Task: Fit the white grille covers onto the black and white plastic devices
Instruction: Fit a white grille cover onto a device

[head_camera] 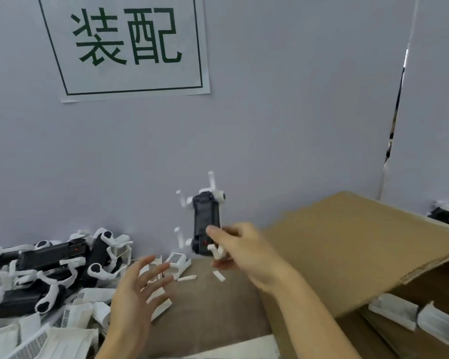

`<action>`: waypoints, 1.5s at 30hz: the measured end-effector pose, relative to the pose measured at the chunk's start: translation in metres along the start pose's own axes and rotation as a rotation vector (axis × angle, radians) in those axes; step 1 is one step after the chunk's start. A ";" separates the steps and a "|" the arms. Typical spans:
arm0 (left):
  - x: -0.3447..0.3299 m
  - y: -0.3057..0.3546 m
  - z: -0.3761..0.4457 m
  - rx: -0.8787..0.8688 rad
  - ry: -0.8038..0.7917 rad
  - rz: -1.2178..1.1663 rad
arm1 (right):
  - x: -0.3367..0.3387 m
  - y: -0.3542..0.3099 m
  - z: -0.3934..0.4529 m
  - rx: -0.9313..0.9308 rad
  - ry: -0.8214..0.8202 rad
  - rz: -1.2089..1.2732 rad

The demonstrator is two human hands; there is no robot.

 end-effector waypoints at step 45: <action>0.039 0.134 0.086 -0.274 0.332 1.648 | -0.071 0.108 0.022 0.024 0.002 -0.300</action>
Point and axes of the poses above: each hand's wrist, its own z-axis towards the middle knuckle, its own x-axis out of the back of the hand, y = z × x, the point moved 9 cm from there along z, towards the middle knuckle, and after that the axes turned 3 degrees about -y, right-handed, at the moved point
